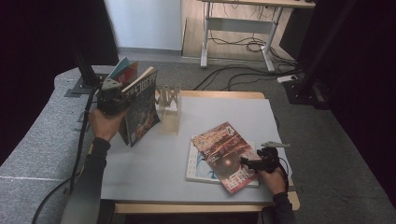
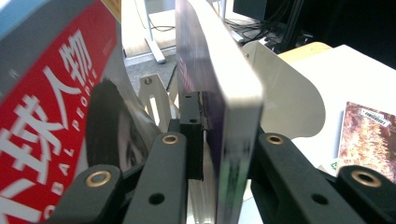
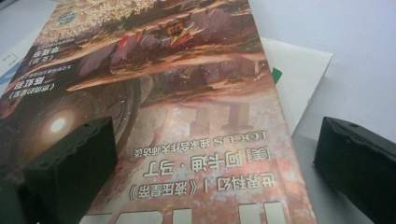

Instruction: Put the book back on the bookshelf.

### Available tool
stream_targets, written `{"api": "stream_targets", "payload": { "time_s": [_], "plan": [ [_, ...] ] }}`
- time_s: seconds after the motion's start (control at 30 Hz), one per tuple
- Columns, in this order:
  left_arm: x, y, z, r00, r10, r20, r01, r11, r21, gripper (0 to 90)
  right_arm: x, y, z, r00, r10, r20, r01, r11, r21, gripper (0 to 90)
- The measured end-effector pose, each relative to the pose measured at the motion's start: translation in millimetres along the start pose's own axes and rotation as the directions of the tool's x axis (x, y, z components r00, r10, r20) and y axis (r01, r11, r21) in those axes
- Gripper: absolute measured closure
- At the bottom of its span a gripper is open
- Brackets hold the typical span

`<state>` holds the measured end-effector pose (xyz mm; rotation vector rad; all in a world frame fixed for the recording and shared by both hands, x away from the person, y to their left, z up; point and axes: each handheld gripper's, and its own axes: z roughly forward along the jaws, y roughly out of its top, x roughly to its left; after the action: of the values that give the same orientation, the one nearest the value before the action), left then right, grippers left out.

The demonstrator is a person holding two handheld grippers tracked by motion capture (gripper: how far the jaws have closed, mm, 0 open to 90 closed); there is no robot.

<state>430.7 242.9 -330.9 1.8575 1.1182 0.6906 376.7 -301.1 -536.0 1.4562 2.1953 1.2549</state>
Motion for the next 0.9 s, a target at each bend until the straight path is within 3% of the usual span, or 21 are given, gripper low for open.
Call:
{"api": "stream_targets", "payload": {
  "time_s": [0.2,0.33,0.6,0.9],
  "plan": [
    [4.4,2.7,-2.5,0.9996,-0.022,0.017,0.022,0.9991,0.035,80.2,0.0,0.0,0.0,1.0,0.0,0.0,0.0,1.0,0.0,0.0],
    [4.5,4.2,-4.4,0.9997,-0.023,0.002,0.022,0.9987,0.045,81.9,0.0,0.0,0.0,1.0,-0.001,0.0,0.001,1.0,0.0,0.0],
    [7.7,2.6,-3.5,0.9963,-0.086,-0.003,0.086,0.9956,-0.037,82.7,-0.1,0.0,0.0,1.0,0.0,0.0,0.0,1.0,0.0,0.0],
    [4.5,1.8,6.0,0.9928,-0.119,-0.017,0.116,0.9871,-0.11,82.8,-0.1,0.0,0.0,1.0,0.0,0.0,0.0,1.0,0.0,0.0]
  ]
}}
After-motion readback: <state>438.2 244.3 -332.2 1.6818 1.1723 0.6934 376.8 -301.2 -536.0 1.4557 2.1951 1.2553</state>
